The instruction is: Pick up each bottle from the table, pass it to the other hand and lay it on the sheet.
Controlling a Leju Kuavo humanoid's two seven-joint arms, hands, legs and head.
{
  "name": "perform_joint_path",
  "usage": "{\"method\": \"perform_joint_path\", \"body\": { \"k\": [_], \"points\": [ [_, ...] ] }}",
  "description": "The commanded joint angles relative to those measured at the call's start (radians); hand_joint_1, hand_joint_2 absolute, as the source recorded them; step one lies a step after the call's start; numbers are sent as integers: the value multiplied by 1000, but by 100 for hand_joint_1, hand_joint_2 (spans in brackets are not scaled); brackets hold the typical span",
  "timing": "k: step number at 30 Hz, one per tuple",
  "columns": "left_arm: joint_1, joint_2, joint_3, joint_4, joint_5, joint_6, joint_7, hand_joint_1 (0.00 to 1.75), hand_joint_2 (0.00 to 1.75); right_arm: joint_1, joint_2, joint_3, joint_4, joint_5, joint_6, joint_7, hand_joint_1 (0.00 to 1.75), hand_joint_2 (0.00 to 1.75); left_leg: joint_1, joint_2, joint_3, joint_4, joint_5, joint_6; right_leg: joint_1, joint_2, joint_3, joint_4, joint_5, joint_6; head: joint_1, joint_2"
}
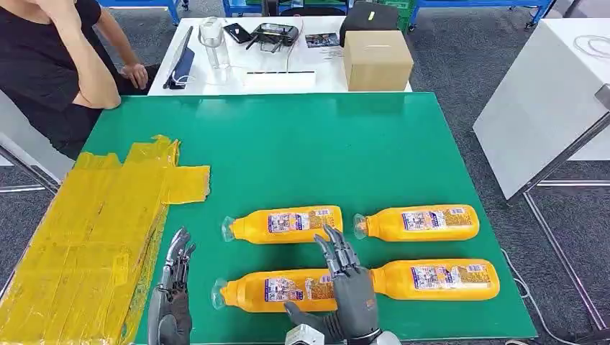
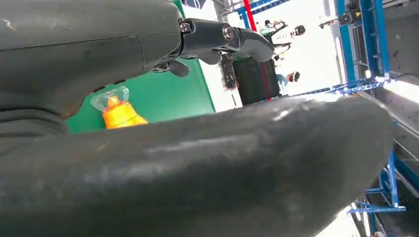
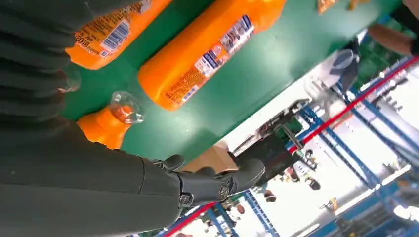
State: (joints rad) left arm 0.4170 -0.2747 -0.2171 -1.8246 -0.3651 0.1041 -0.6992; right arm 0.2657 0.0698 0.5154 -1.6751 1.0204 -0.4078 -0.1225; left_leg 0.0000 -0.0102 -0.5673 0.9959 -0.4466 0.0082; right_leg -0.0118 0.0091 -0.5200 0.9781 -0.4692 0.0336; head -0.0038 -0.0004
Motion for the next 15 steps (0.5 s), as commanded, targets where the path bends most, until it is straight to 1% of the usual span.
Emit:
{"method": "perform_joint_path", "body": {
  "k": [1,9,10,15],
  "points": [
    [-35,0,10,83,-11,-3,1,0,0,-73,-65,60,118,16,7,22,0,175,2,1,4,-2,-1,-1,2,0,5,-4,0,-1,0,0],
    [-35,0,10,83,-11,-3,1,0,0,-73,-65,60,118,16,7,22,0,175,1,1,2,-1,0,0,1,0,2,-2,0,0,0,0],
    [-35,-4,10,83,-30,9,1,0,0,-78,-73,71,118,55,16,55,0,175,1,1,2,-2,0,0,1,0,3,-3,0,-1,0,0],
    [-50,4,5,76,5,-7,1,0,0,-100,-101,111,145,58,63,106,0,175,1,1,2,-1,-1,-1,2,0,3,-3,1,-1,0,0]
  ]
}}
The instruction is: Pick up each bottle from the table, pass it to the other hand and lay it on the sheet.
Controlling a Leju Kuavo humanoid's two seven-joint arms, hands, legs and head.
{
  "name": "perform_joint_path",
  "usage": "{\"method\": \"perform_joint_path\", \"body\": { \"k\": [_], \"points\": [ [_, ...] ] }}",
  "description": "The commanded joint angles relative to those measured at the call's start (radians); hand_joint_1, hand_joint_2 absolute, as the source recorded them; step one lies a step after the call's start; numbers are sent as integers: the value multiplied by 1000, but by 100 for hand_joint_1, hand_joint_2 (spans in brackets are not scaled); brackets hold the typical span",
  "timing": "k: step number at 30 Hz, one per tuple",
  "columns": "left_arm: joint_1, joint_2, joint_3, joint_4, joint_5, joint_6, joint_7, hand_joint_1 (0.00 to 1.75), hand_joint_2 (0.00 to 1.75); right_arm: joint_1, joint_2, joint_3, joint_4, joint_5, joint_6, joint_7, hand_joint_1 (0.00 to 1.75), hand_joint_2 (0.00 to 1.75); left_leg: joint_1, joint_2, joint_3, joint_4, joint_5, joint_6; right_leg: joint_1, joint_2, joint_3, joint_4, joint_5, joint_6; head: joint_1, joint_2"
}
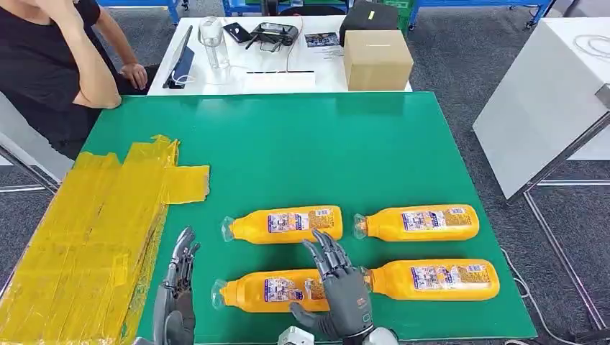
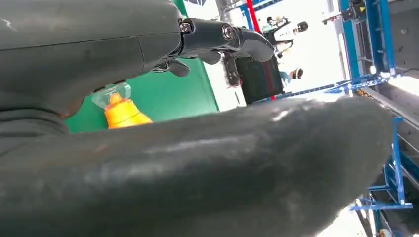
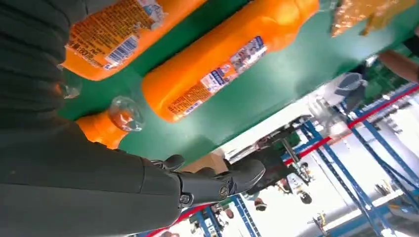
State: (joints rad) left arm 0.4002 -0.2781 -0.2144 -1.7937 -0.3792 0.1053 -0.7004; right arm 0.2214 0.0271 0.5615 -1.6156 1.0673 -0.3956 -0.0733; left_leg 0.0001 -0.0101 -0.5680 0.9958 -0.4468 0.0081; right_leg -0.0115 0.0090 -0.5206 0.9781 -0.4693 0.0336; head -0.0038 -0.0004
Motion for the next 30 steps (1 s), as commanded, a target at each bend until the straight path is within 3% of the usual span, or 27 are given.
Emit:
{"method": "perform_joint_path", "body": {
  "k": [1,9,20,30],
  "points": [
    [-39,5,4,56,7,-14,2,0,0,-58,-67,77,94,-1,72,65,0,175,1,1,2,-1,0,0,1,0,3,-2,1,0,0,0],
    [-61,8,-8,77,19,-21,2,0,0,-66,-127,141,128,-10,110,159,0,175,1,1,4,-2,-1,0,1,0,4,-4,0,-1,0,0],
    [-68,14,-12,86,30,-30,2,0,0,-68,-162,147,117,-33,136,183,0,175,0,0,2,-1,0,0,0,-1,2,-2,0,0,0,0],
    [-88,35,-32,106,55,-29,2,0,0,-121,-241,172,145,-4,253,234,0,175,1,1,4,-2,0,0,1,-1,4,-4,1,-1,0,0]
  ]
}}
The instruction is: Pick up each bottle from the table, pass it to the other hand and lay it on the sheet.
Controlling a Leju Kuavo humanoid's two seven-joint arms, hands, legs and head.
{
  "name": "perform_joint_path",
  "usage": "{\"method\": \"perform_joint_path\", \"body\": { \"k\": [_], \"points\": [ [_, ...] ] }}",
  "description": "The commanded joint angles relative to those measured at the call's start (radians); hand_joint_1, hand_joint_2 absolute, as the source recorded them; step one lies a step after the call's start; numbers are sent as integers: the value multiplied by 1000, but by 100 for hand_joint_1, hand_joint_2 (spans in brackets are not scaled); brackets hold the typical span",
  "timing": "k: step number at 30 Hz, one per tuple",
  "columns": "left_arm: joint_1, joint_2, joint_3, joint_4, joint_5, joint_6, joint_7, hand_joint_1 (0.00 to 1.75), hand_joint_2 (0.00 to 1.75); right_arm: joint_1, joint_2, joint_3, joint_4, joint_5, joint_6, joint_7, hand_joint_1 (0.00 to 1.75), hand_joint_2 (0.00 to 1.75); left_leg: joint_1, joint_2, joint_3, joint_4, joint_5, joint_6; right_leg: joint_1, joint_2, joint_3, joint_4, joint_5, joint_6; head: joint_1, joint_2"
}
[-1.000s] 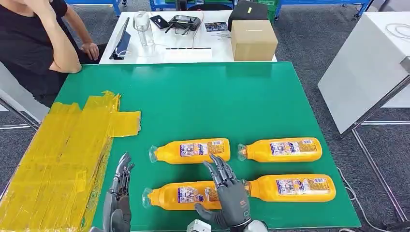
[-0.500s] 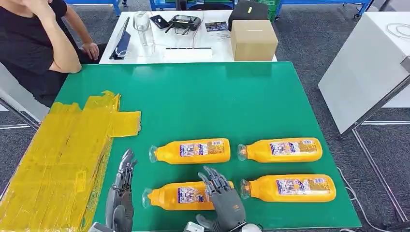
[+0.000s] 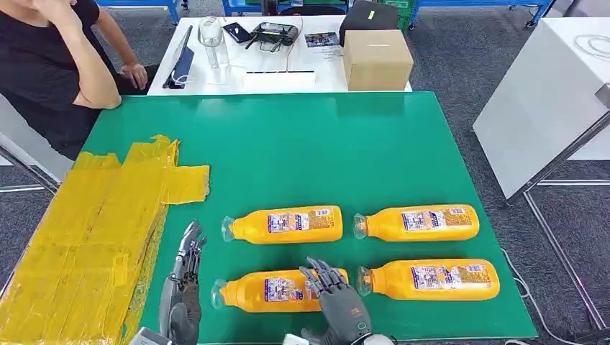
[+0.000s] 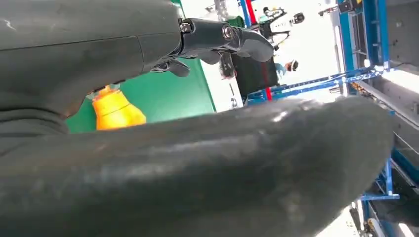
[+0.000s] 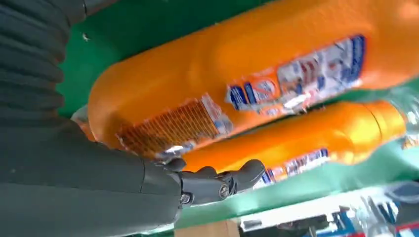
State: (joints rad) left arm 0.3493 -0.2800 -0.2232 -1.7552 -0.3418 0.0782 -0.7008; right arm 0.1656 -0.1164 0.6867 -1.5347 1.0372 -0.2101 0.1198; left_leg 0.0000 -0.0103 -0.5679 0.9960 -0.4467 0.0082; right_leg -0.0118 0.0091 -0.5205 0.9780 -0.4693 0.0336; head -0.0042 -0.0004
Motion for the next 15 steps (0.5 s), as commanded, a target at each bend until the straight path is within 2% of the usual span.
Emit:
{"method": "perform_joint_path", "body": {
  "k": [1,3,7,9,10,11,12,14,15],
  "points": [
    [-38,36,-23,68,20,-3,3,0,0,-77,-125,54,57,62,94,71,0,175,1,1,3,-2,0,0,1,-1,4,-3,0,-1,0,0],
    [-39,37,-22,68,23,-6,3,0,0,-95,-154,49,45,75,125,72,0,175,1,1,3,-2,0,0,1,-1,4,-3,0,0,0,0],
    [-53,45,-26,79,35,-10,3,0,0,-177,-236,10,30,67,271,10,0,175,0,1,2,-1,0,0,0,0,2,-2,1,0,0,0],
    [-68,57,-38,94,50,-19,3,0,0,-272,-322,4,32,-28,414,-45,0,175,-1,2,2,-1,0,1,-1,1,2,-2,1,0,0,0],
    [-74,62,-46,100,57,-18,3,0,0,-325,-366,13,32,-77,471,-71,12,175,-1,3,2,-1,0,1,-1,2,2,-2,2,0,0,0],
    [-89,72,-63,112,63,-15,3,0,0,-421,-426,33,33,-166,552,-103,72,175,0,5,2,0,0,1,0,3,2,-2,3,1,0,0],
    [-99,79,-78,120,67,-16,3,0,0,-502,-462,60,40,-232,625,-121,169,175,-2,4,2,0,1,2,-2,2,1,-1,3,2,0,0],
    [-115,90,-105,134,78,1,3,0,0,-674,-494,137,67,-340,738,-125,175,175,-4,8,1,2,2,3,-3,7,-1,1,5,4,0,0],
    [-121,94,-116,138,85,5,3,0,0,-734,-499,185,76,-385,765,-117,175,175,-5,6,1,1,4,5,-4,6,-1,1,5,5,0,0]
  ]
}}
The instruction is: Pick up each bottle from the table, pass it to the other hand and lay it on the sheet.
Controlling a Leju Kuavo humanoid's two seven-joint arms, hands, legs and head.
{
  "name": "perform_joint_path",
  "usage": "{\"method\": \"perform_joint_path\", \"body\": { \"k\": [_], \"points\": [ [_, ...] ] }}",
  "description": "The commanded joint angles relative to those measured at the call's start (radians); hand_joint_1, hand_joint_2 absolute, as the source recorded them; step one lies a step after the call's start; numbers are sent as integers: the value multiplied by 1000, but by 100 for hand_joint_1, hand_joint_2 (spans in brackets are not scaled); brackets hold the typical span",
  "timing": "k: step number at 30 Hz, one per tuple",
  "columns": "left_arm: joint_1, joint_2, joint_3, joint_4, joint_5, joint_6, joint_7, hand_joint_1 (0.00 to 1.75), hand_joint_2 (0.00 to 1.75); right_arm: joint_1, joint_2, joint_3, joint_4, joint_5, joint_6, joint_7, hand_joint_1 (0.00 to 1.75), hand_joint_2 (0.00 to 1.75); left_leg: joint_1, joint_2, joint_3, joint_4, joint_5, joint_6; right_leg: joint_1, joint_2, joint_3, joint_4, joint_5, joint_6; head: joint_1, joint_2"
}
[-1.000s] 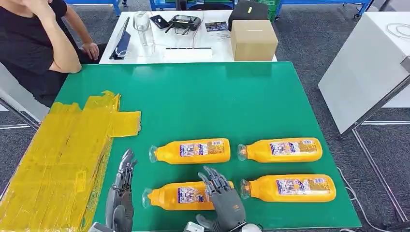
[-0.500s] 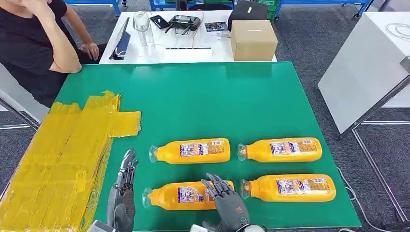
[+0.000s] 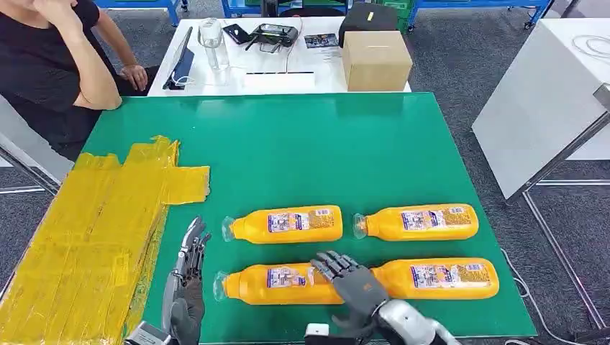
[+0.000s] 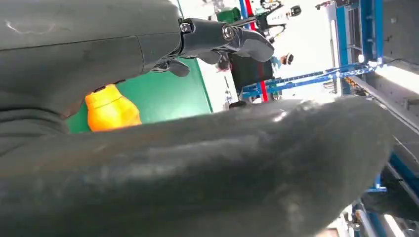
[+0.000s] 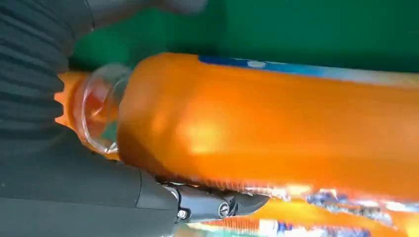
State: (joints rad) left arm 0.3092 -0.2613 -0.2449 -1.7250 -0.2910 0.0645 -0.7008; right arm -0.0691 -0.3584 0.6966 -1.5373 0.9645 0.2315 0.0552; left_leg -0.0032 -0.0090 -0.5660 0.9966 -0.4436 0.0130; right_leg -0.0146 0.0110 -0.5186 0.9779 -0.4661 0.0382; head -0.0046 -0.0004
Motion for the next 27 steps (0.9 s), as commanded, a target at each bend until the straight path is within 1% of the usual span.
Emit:
{"method": "perform_joint_path", "body": {
  "k": [1,2,3,4,5,8,9,11,13,17,27],
  "points": [
    [-85,79,-101,113,41,23,3,0,0,-531,-256,208,86,-360,340,-36,175,175,-2,7,-3,2,1,1,-2,6,-4,2,3,1,0,0],
    [-86,81,-105,112,50,27,3,0,0,-542,-259,237,86,-378,340,-24,175,175,-2,8,-3,1,3,3,-2,6,-4,1,5,1,0,0],
    [-87,83,-106,112,62,25,3,0,0,-541,-262,259,86,-390,336,-15,175,175,-4,5,-3,0,4,4,-4,4,-4,1,5,4,0,0],
    [-88,87,-109,110,65,26,3,0,0,-523,-266,275,89,-404,317,-4,175,175,-2,6,-4,0,5,5,-1,4,-3,-1,7,4,1,0],
    [-88,89,-111,109,68,24,3,0,0,-514,-270,283,91,-408,305,2,175,175,-3,2,-4,0,6,5,-3,1,-3,-1,6,5,0,0],
    [-89,92,-120,110,72,25,3,0,0,-464,-264,301,124,-421,221,18,175,175,-1,-2,-2,0,6,5,0,-3,1,-4,6,5,0,0],
    [-89,93,-123,112,73,26,3,0,0,-447,-252,300,145,-430,183,21,175,175,-3,-1,-2,0,6,6,-2,-2,0,-3,5,6,0,0],
    [-89,94,-127,112,75,30,3,0,0,-422,-236,300,165,-436,127,21,175,175,0,-2,-1,-1,5,5,0,-3,3,-6,6,5,0,0],
    [-87,94,-129,110,76,32,3,0,0,-402,-224,293,173,-438,90,24,175,175,-1,-1,-4,0,5,5,-1,-2,1,-4,6,5,0,0],
    [-87,94,-129,110,76,32,3,0,0,-402,-224,293,173,-438,90,24,175,175,-3,-2,-7,1,5,6,-2,-2,-3,-2,5,6,0,0],
    [-87,94,-129,110,76,32,3,0,0,-402,-224,293,173,-438,90,24,175,175,-2,-1,-7,1,5,5,-1,-2,-3,-3,6,6,0,0]
  ]
}}
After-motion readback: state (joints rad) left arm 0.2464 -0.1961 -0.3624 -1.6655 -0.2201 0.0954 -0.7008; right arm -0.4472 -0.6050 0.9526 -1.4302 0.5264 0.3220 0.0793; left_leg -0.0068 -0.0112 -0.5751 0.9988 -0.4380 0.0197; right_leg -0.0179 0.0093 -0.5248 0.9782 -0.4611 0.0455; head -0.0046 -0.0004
